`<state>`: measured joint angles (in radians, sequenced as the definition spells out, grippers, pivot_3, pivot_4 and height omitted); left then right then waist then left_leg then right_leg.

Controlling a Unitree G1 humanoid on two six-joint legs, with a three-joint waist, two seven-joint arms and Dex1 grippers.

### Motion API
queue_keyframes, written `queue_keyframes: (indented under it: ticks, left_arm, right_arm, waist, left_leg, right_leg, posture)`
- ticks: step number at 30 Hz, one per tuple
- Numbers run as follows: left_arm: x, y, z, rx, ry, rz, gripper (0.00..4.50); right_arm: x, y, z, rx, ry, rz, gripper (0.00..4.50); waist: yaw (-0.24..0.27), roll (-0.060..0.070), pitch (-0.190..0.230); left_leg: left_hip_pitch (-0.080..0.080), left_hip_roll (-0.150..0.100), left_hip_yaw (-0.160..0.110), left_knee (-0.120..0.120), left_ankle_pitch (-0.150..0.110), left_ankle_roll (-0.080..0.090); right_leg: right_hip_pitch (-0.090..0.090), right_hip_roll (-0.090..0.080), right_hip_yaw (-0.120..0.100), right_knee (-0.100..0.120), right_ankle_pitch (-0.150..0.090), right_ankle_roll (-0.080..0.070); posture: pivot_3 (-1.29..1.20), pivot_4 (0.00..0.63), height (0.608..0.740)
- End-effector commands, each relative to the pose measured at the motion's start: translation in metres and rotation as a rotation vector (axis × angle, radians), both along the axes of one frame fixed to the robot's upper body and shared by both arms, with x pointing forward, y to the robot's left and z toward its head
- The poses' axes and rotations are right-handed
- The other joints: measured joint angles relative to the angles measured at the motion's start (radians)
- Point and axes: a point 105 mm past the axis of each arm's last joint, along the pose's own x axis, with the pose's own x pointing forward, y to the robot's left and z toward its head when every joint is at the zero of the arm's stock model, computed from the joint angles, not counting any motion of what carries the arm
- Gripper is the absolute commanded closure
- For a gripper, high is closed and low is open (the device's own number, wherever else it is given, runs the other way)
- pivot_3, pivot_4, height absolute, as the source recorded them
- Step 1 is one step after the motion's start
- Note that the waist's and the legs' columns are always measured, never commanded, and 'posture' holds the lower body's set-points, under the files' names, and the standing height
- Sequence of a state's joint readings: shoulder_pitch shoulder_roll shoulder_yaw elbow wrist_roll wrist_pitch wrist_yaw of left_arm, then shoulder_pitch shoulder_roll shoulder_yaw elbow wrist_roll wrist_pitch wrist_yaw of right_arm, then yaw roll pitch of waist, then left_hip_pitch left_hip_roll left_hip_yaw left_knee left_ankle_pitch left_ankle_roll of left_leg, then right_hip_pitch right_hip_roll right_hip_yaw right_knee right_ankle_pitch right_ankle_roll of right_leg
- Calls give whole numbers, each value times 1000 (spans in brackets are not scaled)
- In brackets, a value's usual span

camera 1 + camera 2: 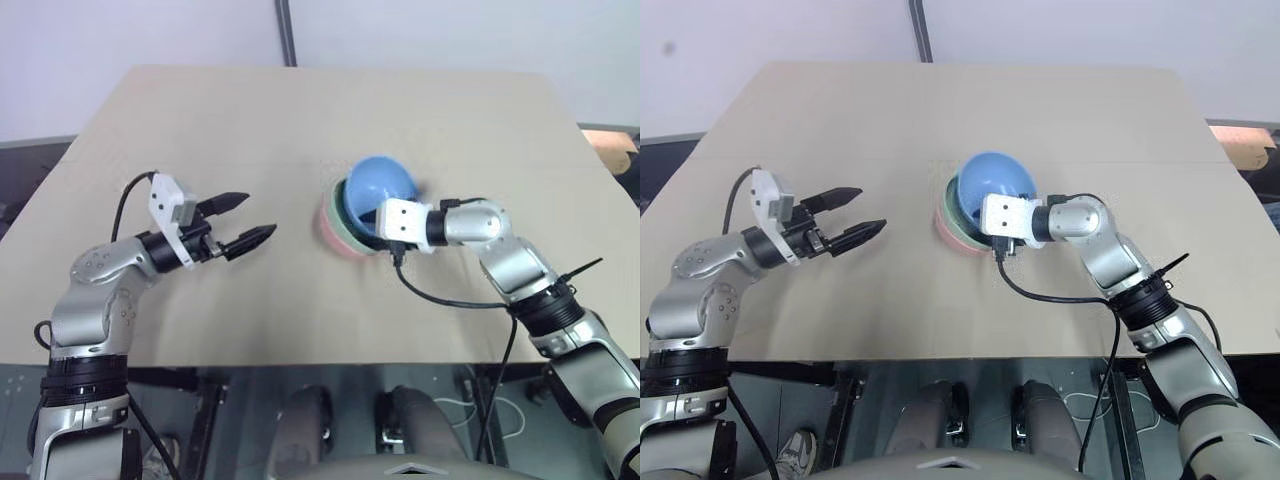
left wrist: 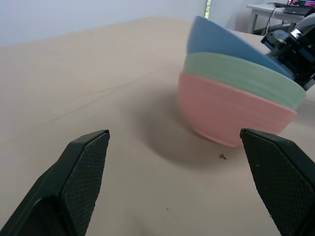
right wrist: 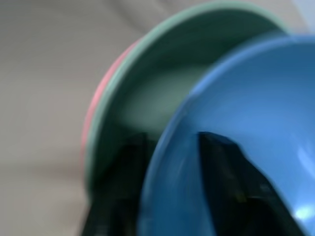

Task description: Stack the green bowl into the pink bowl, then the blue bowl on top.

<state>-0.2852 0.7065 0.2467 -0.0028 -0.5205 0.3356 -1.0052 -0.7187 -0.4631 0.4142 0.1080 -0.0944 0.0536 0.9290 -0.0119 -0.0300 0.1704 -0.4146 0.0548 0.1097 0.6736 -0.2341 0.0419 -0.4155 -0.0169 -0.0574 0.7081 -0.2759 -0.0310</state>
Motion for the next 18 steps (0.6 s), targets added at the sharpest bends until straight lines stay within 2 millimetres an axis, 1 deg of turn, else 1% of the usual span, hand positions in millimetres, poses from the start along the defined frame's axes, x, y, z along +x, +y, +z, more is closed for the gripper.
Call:
queue_keyframes:
  ticks: [1, 2, 5, 6, 9, 13, 16, 18]
  left_arm:
    - [-6, 0, 9, 15, -52, 5, 0]
    - [-6, 0, 8, 10, -44, 3, 0]
    - [-6, 0, 8, 1, -49, 15, 0]
    - [-6, 0, 7, -2, -48, 15, 0]
    - [-4, -3, 7, -2, -57, 13, 0]
    - [-1, -6, 12, -48, -99, 1, 0]
    - [0, -6, 15, -90, -133, 5, 0]
    - [0, -6, 14, -101, -133, 1, 0]
  right_arm:
    - [-5, -5, 38, 113, -140, 2, 1935]
    - [-7, -6, 41, 125, -153, 0, 1935]
    - [-29, -7, 65, 226, -128, 50, 1935]
    - [-35, -6, 69, 235, -127, 67, 1935]
    - [-47, -5, 72, 243, -119, 87, 1935]
    - [-57, -6, 82, 299, -86, 81, 1935]
    - [-62, -12, 91, 406, 14, 51, 1935]
    - [-61, -20, 91, 425, 48, 14, 1935]
  waist:
    - [-1, 0, 0]
    - [-1, 0, 0]
    - [0, 0, 0]
    - [-1, 0, 0]
    - [-1, 0, 0]
    - [0, 0, 0]
    - [1, 0, 0]
    - [1, 0, 0]
  left_leg:
    - [0, 0, 0, -1, 0, 0]
    - [0, 0, 0, -2, 0, 0]
    - [0, 0, 0, -3, 0, 0]
    - [0, 0, 0, -4, 0, 0]
    - [0, 0, 0, -4, 0, 0]
    - [0, 0, 0, -4, 0, 0]
    - [0, 0, -1, -4, 0, 0]
    - [0, 0, -1, -4, 0, 0]
  right_leg:
    - [0, 0, 0, -1, 0, 0]
    - [0, 0, 0, -1, 0, 0]
    - [0, 0, 0, -3, 0, 0]
    - [0, 0, 0, -3, 0, 0]
    - [0, 0, 0, -4, 0, 0]
    - [0, 0, 0, -4, 0, 0]
    - [1, 0, -1, -5, 0, 0]
    - [1, 0, -1, -5, 0, 0]
  posture:
    - [0, 150, 740]
    - [0, 150, 740]
    - [0, 150, 740]
    - [0, 150, 740]
    - [0, 150, 740]
    - [0, 150, 740]
    - [0, 150, 740]
    - [0, 150, 740]
